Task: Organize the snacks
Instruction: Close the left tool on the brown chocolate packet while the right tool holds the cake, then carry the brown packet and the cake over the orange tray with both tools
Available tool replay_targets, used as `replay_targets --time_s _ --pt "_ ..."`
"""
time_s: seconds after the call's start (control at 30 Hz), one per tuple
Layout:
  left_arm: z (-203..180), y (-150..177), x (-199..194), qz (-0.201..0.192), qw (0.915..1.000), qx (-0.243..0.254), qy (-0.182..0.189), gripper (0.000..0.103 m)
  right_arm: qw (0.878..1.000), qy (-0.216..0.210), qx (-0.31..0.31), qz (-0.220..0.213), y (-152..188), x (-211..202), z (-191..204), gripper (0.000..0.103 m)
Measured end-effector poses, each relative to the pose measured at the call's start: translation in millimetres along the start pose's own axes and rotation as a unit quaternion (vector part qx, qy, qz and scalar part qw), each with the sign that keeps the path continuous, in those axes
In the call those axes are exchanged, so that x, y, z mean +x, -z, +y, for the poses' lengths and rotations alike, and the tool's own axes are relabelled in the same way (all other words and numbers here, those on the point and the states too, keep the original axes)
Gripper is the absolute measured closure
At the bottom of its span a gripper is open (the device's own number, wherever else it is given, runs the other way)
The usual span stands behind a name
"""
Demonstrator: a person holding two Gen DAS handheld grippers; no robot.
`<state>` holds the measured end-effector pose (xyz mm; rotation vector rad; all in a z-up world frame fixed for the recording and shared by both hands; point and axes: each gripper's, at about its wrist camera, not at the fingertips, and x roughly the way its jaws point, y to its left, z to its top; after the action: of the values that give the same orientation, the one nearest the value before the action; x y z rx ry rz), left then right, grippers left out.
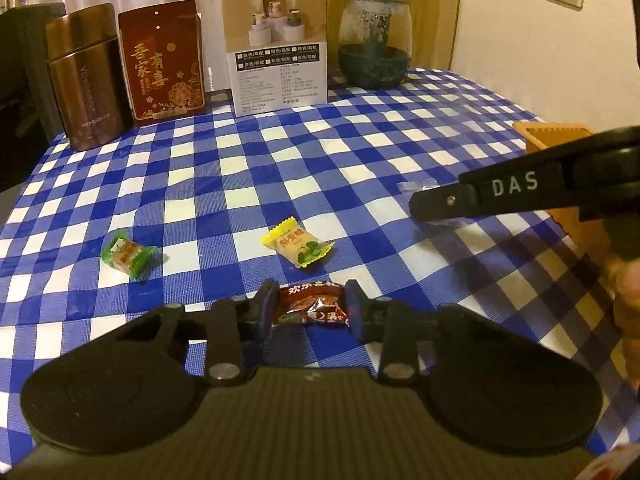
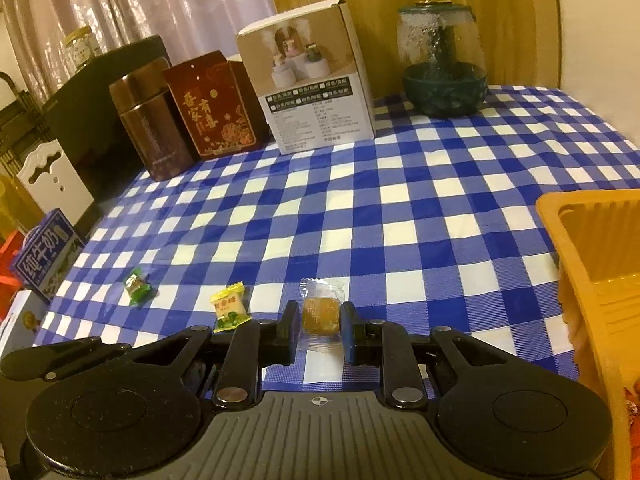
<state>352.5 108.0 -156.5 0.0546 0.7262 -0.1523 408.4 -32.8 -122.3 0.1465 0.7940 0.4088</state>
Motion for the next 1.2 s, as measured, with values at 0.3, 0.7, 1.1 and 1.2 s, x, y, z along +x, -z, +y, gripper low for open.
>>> replay_targets --time_s 0.3,0.7,1.1,1.2 --pt "-7 -4 -25 -0.010 0.9997 -0.021 0.006 0.070 0.999 0.012 -0.006 -0.029 0 -36 -2 0.081" --pt "-37 -15 -77 -0.047 0.9982 -0.032 0.018 0.070 0.995 0.033 -0.048 -0.078 18 -107 1 0.081" --pt "-84 -24 -116 -0.060 0.9957 -0.050 0.050 0.070 0.991 0.073 -0.034 -0.108 39 -163 -22 0.081" --pt "-98 -25 -119 -0.062 0.9954 -0.042 0.060 0.070 0.990 0.085 -0.023 -0.114 43 -174 -31 0.081"
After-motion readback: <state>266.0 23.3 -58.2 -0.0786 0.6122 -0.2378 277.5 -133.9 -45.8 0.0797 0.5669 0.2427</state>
